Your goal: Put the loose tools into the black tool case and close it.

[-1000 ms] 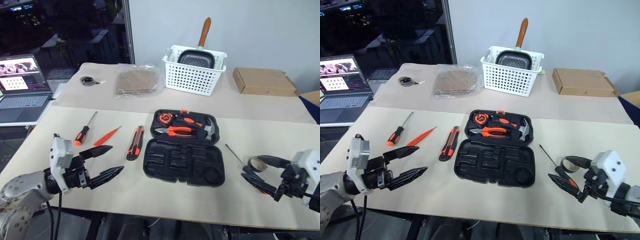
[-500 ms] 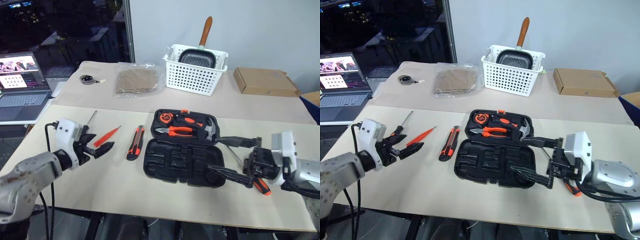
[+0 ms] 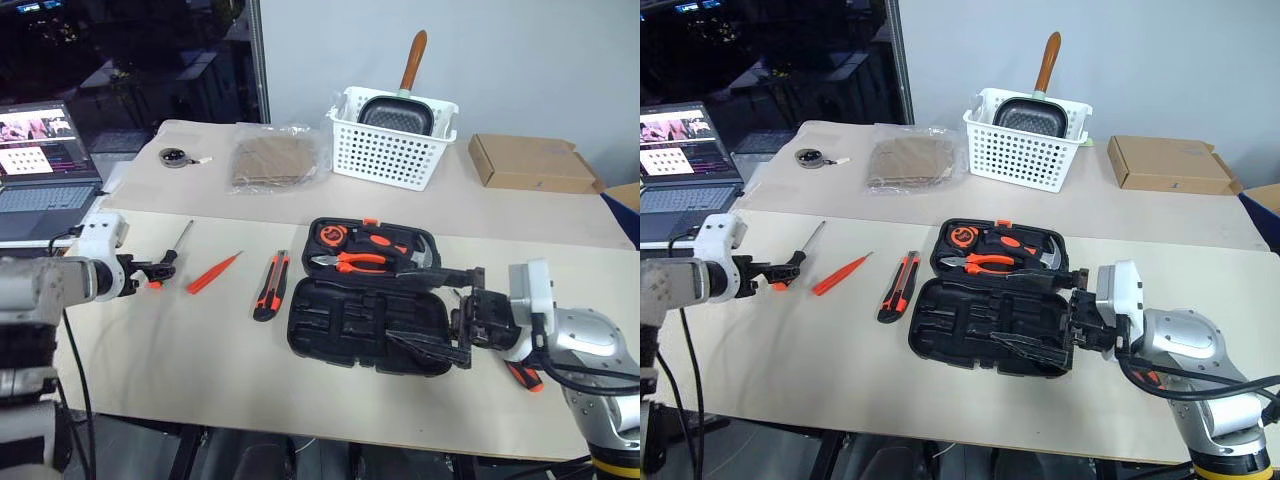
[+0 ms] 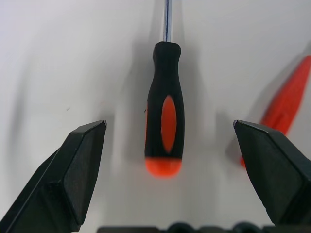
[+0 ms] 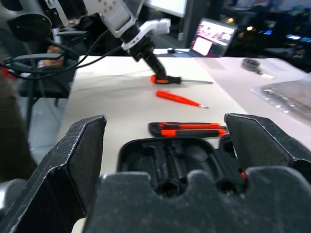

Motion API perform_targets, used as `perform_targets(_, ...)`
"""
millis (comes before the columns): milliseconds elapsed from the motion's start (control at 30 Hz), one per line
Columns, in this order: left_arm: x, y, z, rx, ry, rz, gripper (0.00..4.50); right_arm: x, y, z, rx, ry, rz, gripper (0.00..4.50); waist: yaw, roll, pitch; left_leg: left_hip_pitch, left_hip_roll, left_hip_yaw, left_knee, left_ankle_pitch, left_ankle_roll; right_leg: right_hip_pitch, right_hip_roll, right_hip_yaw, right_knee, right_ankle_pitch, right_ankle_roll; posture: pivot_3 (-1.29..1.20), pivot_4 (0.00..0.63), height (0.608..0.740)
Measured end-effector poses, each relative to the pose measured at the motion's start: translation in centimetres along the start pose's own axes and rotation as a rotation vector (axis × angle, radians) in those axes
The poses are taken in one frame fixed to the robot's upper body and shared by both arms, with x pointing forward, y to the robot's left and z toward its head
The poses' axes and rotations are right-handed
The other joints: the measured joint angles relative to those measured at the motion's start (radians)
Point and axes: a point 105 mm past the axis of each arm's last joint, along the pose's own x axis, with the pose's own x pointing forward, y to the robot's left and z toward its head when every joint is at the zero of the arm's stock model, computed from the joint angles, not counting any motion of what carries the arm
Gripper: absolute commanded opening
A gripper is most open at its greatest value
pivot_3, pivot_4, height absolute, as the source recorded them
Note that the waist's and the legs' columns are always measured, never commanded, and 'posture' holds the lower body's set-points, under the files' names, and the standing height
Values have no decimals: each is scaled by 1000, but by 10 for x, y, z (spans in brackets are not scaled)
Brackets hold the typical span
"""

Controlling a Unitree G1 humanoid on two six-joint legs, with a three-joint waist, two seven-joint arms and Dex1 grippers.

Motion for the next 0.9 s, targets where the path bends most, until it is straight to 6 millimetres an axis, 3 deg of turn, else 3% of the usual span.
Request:
perform_targets(33,3,1,2,7,5,-2,4500,1,-2,1,-4,-12,-20,4495,-2,0,0,-1,0,0,0,0,0,-1,0,0,0,0,0,0,150,740)
perform_targets(167,12,7,6,14,8,-14,3519,3,-5,1,3,-37,-64,4500,-3,0,0,-2,0,0,0,0,0,-3,2,0,1,0,0,0,150,740)
perform_targets(400,16,12,3,36,23,-38,1041,3,-3,2,1,-39,-99,4500,-1,0,0,-3,0,1,1,0,0,-3,1,0,1,0,0,0,150,740)
perform_targets(433,16,12,3,37,19,-41,861,3,-3,2,2,-38,-102,4500,-1,0,0,-3,0,1,1,0,0,-3,1,0,1,0,0,0,150,740)
perform_targets(533,10,3,9,108,-64,-111,859,1,-4,-2,13,-28,-127,4500,-3,0,0,-3,1,0,1,0,0,-4,0,1,1,0,0,0,150,740)
perform_targets(667,-18,-42,24,403,-212,-322,859,-9,0,-13,58,4,-184,4500,0,0,0,-8,1,0,1,0,0,-8,-3,2,1,0,0,0,150,740)
perform_targets(767,-45,-99,32,720,-254,-546,859,-27,-1,-22,89,42,-268,4500,12,2,-2,-11,1,0,2,0,0,-10,-4,2,1,1,0,0,150,740)
perform_targets(900,-39,-165,36,956,-267,-761,859,-52,0,-29,103,98,-365,4500,28,5,-2,-5,0,2,3,1,1,-3,5,2,2,1,0,0,150,740)
